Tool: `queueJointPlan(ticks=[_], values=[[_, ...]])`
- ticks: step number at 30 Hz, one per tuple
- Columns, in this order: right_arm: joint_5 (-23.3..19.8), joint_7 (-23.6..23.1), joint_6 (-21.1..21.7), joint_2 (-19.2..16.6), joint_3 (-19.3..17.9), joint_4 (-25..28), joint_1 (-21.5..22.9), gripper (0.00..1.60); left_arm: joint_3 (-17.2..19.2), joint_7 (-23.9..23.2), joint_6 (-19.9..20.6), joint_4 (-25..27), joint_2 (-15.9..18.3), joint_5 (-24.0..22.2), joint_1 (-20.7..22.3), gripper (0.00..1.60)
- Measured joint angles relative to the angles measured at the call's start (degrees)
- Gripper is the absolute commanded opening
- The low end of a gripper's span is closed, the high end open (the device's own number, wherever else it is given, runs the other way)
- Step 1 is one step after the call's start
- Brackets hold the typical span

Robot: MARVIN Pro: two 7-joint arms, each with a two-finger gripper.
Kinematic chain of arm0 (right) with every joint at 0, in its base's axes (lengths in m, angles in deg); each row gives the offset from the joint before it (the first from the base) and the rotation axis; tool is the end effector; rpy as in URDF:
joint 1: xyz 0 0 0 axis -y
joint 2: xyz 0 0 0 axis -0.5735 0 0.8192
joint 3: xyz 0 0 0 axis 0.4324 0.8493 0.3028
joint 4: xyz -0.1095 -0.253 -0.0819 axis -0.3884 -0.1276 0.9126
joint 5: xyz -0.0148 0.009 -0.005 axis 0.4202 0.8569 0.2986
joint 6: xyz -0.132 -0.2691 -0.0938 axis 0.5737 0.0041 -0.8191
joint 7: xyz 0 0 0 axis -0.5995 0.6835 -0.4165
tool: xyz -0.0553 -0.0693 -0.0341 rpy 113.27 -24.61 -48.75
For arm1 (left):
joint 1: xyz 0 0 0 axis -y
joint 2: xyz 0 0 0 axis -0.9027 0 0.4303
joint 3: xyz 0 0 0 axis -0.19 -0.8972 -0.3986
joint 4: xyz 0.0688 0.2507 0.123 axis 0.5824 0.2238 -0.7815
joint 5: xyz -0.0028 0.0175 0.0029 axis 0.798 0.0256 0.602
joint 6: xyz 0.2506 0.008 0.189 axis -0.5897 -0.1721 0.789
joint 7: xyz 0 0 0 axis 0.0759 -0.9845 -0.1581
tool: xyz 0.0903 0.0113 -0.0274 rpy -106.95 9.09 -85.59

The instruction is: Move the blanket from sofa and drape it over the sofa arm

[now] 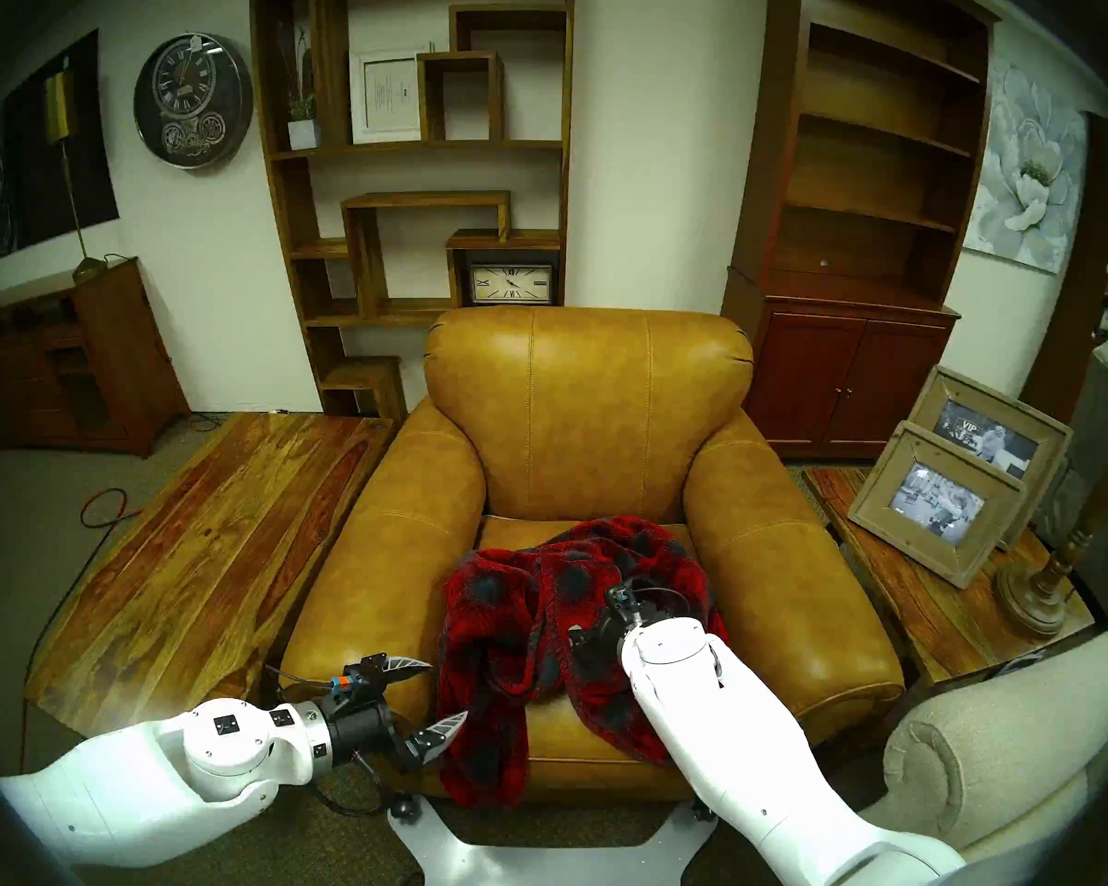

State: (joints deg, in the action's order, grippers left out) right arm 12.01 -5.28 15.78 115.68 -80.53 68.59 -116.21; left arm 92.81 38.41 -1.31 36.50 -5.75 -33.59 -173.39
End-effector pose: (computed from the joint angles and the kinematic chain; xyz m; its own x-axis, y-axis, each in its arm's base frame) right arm 0.4081 0.0991 -0.4415 0.5932 0.3412 0.7292 0.4070 -0.9086 0.0940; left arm 0.2490 0.0601 -0.3815 0.3609 -0.3099 0.8796 -0.7204 -0.6917 0.0519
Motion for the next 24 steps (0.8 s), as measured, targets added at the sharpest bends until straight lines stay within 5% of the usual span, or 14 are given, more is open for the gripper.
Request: queueJointPlan(ticks=[22, 24], values=[[8.79, -1.80, -1.74, 5.35, 9.57, -20.75, 11.12, 1.60, -0.41, 0.02, 0.00, -0.14, 0.12, -0.20, 0.36, 1.60], [9.37, -1.81, -2.03, 5.65, 10.15, -22.15, 11.62, 1.10, -0.43, 0.03, 0.00, -0.14, 0.13, -0.22, 0.38, 1.60]])
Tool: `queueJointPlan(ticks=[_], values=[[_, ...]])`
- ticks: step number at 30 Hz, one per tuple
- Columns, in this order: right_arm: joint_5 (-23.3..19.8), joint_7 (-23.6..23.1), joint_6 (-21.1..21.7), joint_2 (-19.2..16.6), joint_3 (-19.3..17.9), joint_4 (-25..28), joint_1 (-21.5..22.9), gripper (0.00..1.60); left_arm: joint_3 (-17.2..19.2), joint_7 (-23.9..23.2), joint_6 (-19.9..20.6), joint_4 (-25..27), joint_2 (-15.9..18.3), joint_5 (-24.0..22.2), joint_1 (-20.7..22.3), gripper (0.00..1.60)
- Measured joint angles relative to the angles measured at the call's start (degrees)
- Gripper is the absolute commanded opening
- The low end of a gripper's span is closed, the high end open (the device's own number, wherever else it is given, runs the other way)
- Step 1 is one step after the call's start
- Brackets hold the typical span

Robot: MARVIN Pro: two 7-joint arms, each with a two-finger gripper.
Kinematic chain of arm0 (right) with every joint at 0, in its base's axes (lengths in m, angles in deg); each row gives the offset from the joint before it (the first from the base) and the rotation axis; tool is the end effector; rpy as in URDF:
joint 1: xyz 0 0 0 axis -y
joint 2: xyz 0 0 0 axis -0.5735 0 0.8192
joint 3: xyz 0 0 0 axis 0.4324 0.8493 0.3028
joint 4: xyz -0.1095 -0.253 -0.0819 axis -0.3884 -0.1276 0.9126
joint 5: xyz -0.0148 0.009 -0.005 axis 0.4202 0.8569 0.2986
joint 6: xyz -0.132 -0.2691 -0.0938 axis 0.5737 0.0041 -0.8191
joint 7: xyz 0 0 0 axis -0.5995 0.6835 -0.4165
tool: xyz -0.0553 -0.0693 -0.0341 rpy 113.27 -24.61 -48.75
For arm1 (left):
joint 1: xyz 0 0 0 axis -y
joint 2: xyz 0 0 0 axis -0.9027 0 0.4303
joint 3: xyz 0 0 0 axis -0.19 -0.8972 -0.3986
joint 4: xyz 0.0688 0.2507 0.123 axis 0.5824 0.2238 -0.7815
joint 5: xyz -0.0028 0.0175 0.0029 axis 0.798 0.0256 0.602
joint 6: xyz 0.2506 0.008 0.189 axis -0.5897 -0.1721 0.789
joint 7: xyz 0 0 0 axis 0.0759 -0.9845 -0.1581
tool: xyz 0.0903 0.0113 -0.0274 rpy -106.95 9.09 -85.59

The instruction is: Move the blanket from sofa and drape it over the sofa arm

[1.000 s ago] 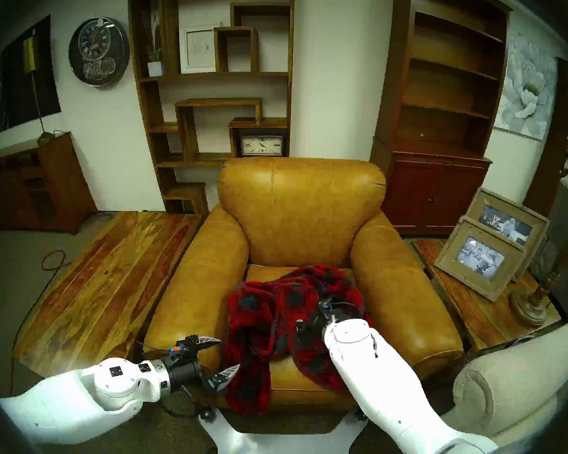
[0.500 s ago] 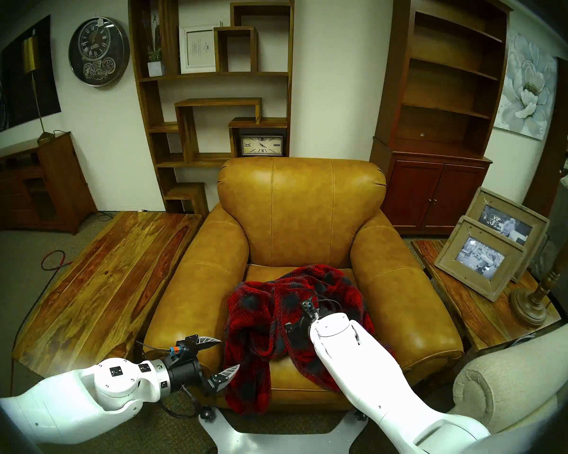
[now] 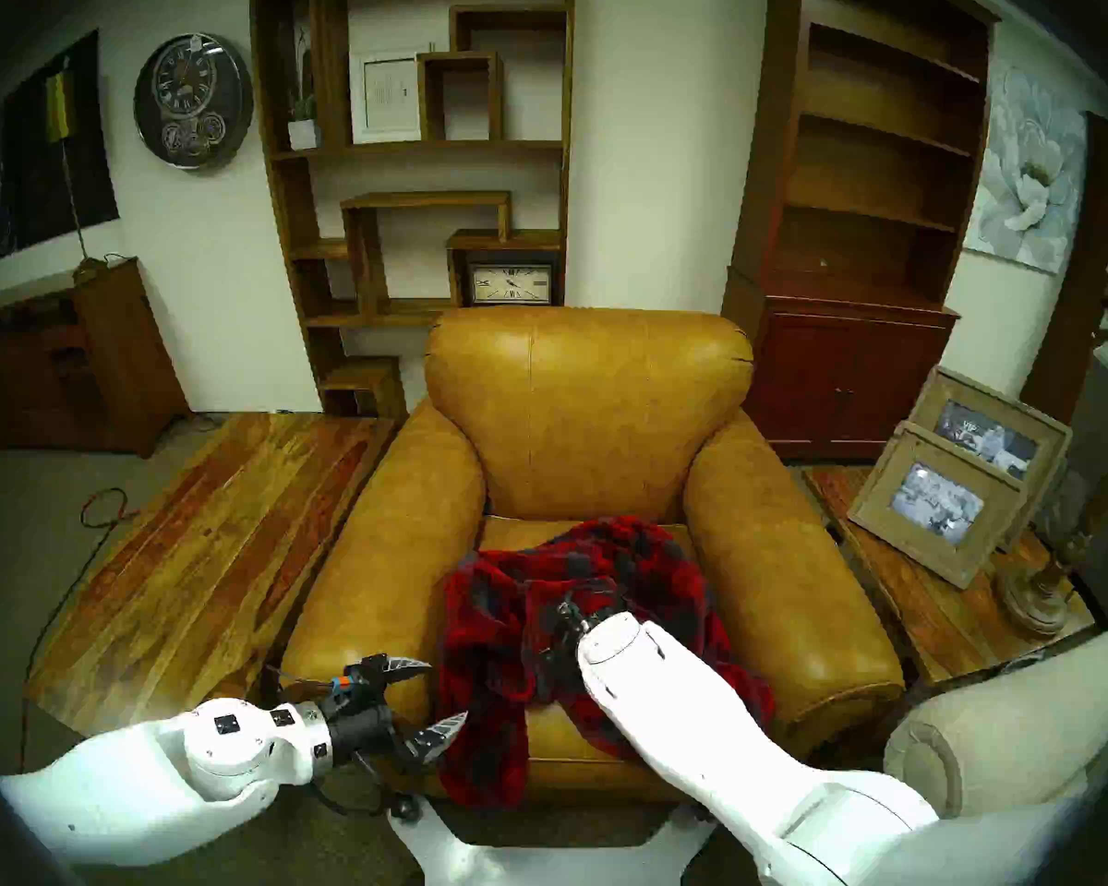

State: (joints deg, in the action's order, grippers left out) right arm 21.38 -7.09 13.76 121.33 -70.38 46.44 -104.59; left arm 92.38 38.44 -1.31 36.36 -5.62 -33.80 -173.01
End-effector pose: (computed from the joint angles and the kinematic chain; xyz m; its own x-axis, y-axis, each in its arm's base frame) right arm 0.4206 0.1460 -0.4872 0.5380 0.6135 0.5781 0.5975 -0.7613 0.2519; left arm 0.2494 0.0602 -0.3819 0.3627 -0.3102 0.8788 -0.7207 -0.6912 0.0535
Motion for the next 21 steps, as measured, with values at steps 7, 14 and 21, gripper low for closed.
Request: queueJointPlan(ticks=[7, 14, 21], values=[[2.69, -0.24, -1.82, 0.92, 2.52, -6.73, 2.36, 0.00, -0.12, 0.01, 0.00, -0.01, 0.05, -0.06, 0.11, 1.60], [4.56, -2.10, -4.09, 0.64, 2.97, -9.96, 5.36, 0.00, -0.23, 0.03, 0.00, -0.01, 0.09, -0.10, 0.21, 1.60], [6.46, -4.22, -5.49, -3.15, -1.24, -5.27, 8.45, 0.00, -0.34, 0.05, 0.00, -0.03, 0.15, -0.16, 0.31, 1.60]])
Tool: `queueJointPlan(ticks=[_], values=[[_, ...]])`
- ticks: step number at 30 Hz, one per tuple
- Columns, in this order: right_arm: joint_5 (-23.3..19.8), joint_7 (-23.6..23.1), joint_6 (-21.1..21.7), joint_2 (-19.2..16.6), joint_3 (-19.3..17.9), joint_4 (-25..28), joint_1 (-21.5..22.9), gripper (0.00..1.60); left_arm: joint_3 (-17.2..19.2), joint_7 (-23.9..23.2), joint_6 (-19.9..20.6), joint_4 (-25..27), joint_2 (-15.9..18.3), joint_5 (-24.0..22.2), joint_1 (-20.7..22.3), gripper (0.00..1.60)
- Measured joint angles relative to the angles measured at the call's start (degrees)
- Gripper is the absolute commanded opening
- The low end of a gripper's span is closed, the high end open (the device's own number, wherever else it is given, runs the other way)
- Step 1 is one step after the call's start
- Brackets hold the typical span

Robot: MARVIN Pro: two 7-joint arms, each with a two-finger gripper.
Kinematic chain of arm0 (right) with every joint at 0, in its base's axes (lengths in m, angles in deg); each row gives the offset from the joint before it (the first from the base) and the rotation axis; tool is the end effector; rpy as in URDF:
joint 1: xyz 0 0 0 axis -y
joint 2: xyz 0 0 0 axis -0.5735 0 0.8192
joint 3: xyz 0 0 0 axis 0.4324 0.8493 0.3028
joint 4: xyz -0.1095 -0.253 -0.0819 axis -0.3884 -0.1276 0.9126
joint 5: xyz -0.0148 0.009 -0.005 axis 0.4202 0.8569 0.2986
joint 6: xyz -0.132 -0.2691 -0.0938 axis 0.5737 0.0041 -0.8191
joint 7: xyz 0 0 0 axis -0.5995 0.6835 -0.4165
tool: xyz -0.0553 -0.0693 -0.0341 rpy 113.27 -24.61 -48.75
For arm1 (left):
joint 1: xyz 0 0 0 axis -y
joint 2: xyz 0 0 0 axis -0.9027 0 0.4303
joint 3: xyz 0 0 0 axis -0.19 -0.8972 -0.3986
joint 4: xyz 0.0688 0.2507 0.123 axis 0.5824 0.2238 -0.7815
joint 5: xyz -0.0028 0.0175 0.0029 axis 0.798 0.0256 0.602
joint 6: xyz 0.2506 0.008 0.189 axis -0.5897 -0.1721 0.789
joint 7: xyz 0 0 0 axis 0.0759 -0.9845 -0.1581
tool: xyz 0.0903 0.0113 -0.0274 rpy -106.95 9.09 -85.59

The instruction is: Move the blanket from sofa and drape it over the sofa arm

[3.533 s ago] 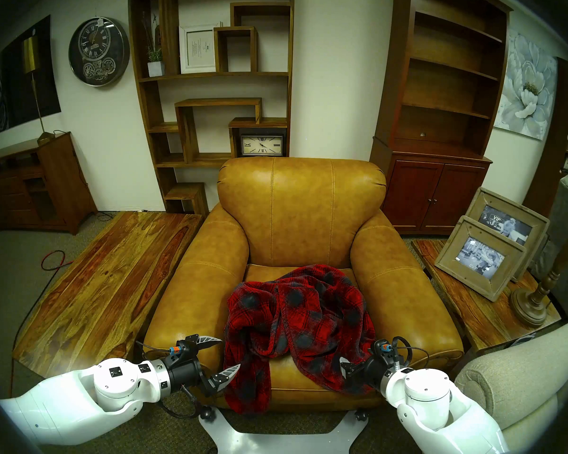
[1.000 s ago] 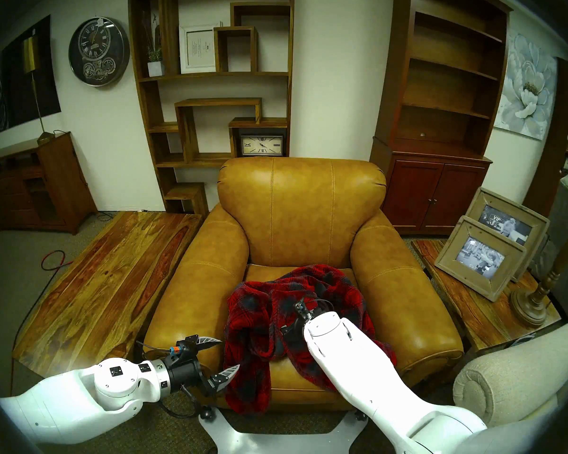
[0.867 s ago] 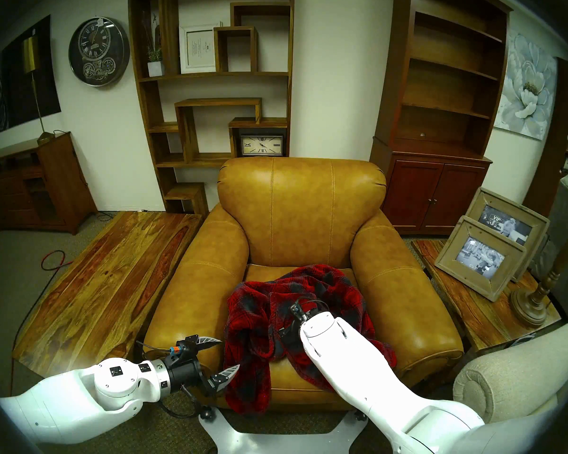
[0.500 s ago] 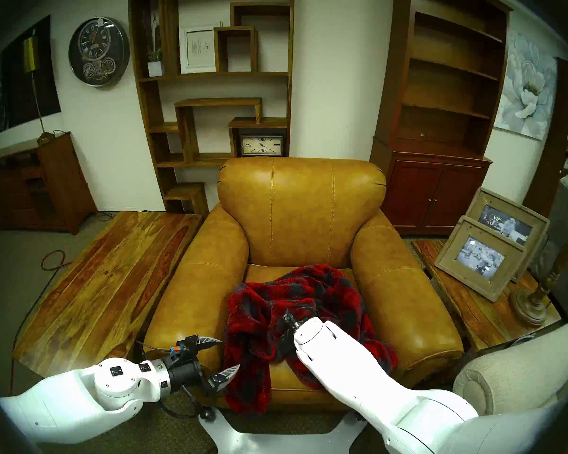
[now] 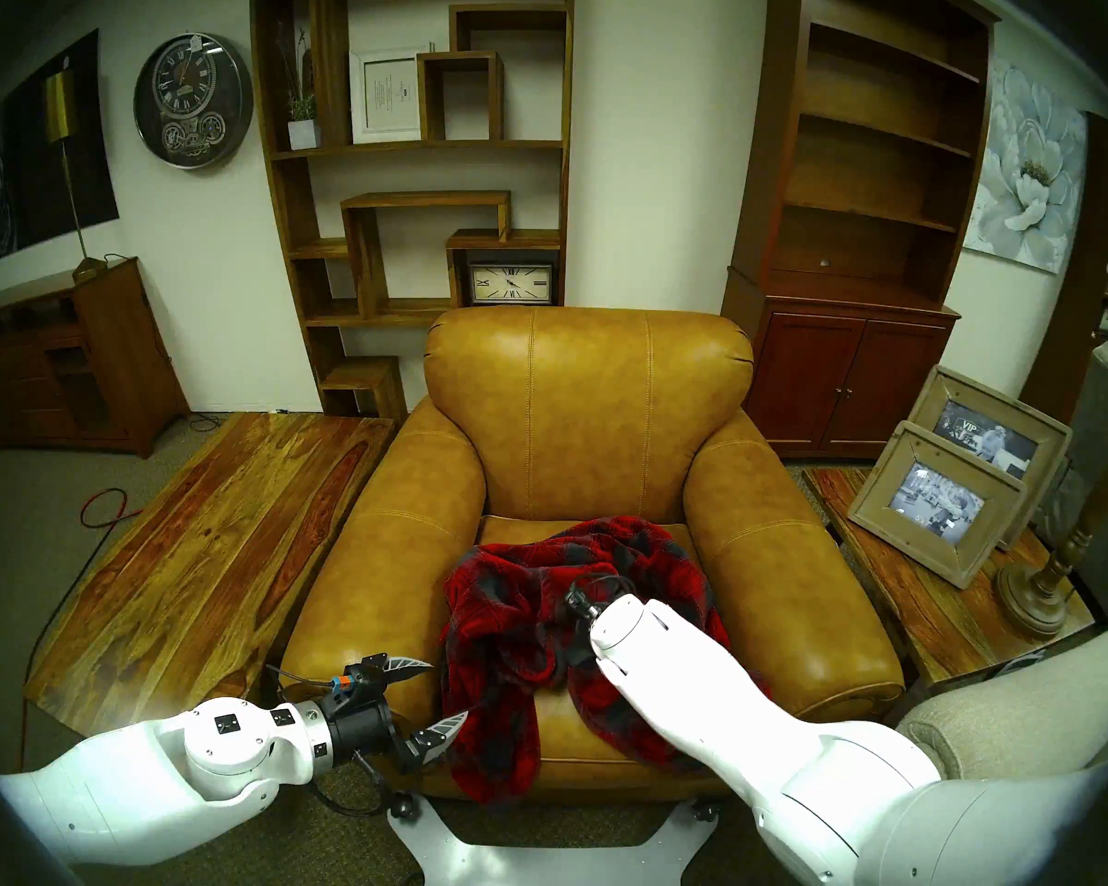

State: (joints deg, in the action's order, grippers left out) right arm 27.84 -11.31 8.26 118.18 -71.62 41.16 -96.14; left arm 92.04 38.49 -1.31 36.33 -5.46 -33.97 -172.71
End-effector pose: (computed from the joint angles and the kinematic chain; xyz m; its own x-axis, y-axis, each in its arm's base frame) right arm 0.4838 0.0975 -0.4516 0.4184 0.6987 0.5803 0.5996 -0.6924 0.4014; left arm 0.2498 0.0601 -0.3818 0.3632 -0.3107 0.8784 -0.7214 -0.6904 0.0541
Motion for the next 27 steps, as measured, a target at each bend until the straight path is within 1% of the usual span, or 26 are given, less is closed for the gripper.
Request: queueJointPlan(ticks=[3, 9, 14, 15, 17, 22, 27], values=[[0.61, -0.55, -0.22, -1.22, -1.11, 1.17, 0.75, 0.00, -0.04, 0.00, 0.00, -0.01, 0.01, -0.01, 0.03, 1.60], [2.56, -3.65, -0.38, -5.81, -4.67, 5.04, 3.50, 0.00, -0.16, 0.02, 0.00, -0.04, 0.06, -0.06, 0.13, 1.60], [3.47, -5.70, -0.30, -8.36, -7.08, 6.36, 5.10, 0.00, -0.22, 0.04, 0.00, -0.05, 0.08, -0.08, 0.18, 1.60], [3.85, -6.49, -0.27, -9.42, -8.18, 6.76, 5.77, 0.00, -0.24, 0.04, 0.00, -0.05, 0.09, -0.09, 0.20, 1.60], [4.18, -7.20, -0.25, -10.37, -9.07, 7.01, 6.37, 0.00, -0.26, 0.05, 0.00, -0.06, 0.10, -0.10, 0.22, 1.60], [5.26, -9.83, -0.07, -13.33, -12.72, 7.26, 8.17, 0.00, -0.35, 0.07, 0.00, -0.07, 0.12, -0.13, 0.28, 1.60], [6.60, -12.26, 0.81, -16.50, -17.57, 6.96, 9.61, 0.00, -0.42, 0.08, 0.00, -0.08, 0.16, -0.16, 0.35, 1.60]])
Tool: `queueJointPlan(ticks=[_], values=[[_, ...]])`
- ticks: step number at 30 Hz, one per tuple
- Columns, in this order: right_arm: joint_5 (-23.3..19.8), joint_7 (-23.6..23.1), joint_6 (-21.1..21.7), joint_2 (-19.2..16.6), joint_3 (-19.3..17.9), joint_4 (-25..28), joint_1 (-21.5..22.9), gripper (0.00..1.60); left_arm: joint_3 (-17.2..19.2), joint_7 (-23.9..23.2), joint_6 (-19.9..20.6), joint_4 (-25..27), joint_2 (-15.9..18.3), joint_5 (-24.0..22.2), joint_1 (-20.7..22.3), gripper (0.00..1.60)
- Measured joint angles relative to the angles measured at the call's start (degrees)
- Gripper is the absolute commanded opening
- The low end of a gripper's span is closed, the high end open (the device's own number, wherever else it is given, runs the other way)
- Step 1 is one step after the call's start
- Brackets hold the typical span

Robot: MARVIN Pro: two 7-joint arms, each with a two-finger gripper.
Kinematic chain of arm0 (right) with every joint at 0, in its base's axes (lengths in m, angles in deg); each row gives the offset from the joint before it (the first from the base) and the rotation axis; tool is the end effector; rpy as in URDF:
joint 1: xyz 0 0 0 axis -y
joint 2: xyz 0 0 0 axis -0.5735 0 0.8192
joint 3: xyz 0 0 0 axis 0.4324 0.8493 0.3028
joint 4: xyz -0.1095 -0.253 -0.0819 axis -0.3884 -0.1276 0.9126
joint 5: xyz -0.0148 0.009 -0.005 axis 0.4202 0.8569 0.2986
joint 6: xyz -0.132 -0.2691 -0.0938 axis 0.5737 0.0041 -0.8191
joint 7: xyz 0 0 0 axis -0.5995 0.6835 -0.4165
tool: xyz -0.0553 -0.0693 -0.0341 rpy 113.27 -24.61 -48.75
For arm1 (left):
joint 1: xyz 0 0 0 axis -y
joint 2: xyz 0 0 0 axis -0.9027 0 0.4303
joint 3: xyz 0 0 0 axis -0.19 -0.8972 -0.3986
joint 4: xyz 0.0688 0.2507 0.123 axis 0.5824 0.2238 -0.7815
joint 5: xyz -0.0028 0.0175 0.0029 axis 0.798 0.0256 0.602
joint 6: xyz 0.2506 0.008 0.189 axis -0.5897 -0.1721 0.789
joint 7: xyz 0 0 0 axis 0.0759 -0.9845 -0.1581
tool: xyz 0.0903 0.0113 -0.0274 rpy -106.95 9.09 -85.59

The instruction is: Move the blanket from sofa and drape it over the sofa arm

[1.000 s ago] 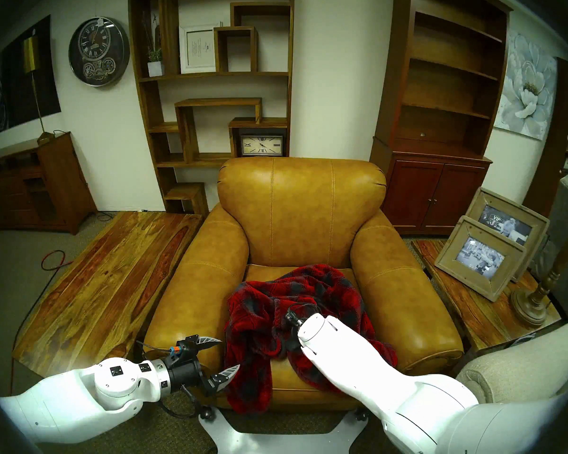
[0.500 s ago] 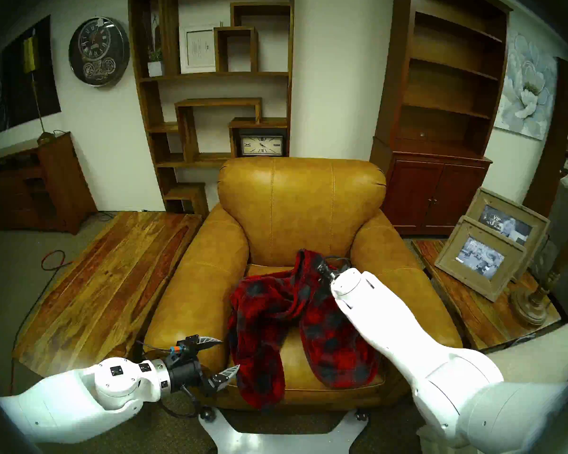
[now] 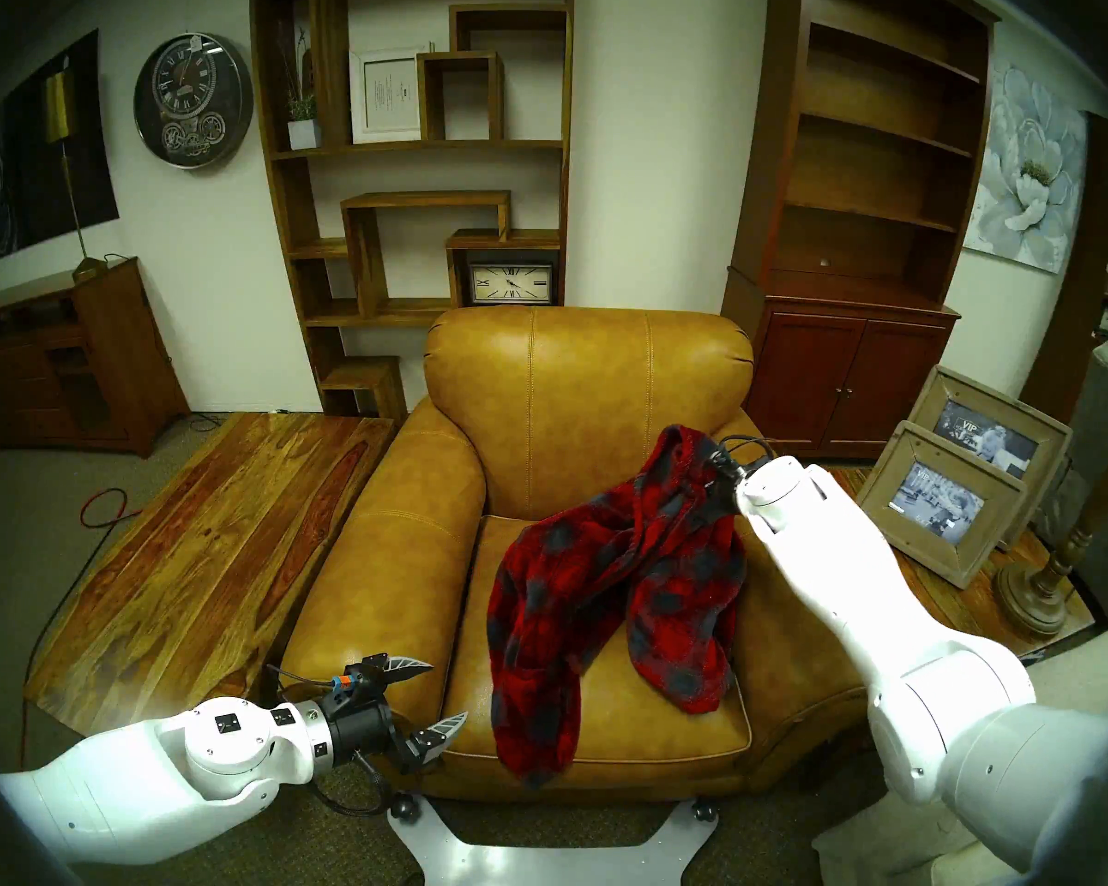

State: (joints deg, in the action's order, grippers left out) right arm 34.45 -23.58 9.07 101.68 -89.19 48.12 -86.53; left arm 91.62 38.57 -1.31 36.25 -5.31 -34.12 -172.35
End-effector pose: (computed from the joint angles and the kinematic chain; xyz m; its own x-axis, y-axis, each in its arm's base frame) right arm 0.5718 -0.1192 -0.2963 0.4426 0.6456 0.6223 0.3467 -0.7633 0.5451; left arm 0.2502 0.0600 -0.3820 0.3640 -0.3119 0.8776 -0.7221 -0.6897 0.0544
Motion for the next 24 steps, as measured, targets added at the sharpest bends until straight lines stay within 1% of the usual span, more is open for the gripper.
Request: queueJointPlan(ticks=[6, 7, 9, 14, 18, 24], values=[[1.52, -2.33, 1.25, -3.10, -5.48, -0.43, 1.15, 0.00, -0.10, 0.01, 0.00, -0.01, 0.03, -0.03, 0.08, 1.60], [2.07, -3.10, 1.65, -4.10, -7.33, -0.48, 1.51, 0.00, -0.14, 0.02, 0.00, -0.01, 0.04, -0.04, 0.09, 1.60], [2.44, -3.58, 1.88, -4.70, -8.51, -0.48, 1.75, 0.00, -0.15, 0.02, 0.00, -0.02, 0.05, -0.05, 0.11, 1.60], [3.98, -5.77, 2.82, -7.19, -13.00, -0.43, 2.48, 0.00, -0.22, 0.03, 0.00, -0.03, 0.08, -0.07, 0.16, 1.60], [5.33, -7.42, 3.53, -9.02, -16.38, -0.41, 2.67, 0.00, -0.27, 0.04, 0.00, -0.04, 0.11, -0.09, 0.21, 1.60], [7.95, -10.46, 4.76, -11.90, -22.58, -0.57, 2.64, 0.00, -0.39, 0.06, 0.00, -0.05, 0.15, -0.13, 0.28, 1.60]])
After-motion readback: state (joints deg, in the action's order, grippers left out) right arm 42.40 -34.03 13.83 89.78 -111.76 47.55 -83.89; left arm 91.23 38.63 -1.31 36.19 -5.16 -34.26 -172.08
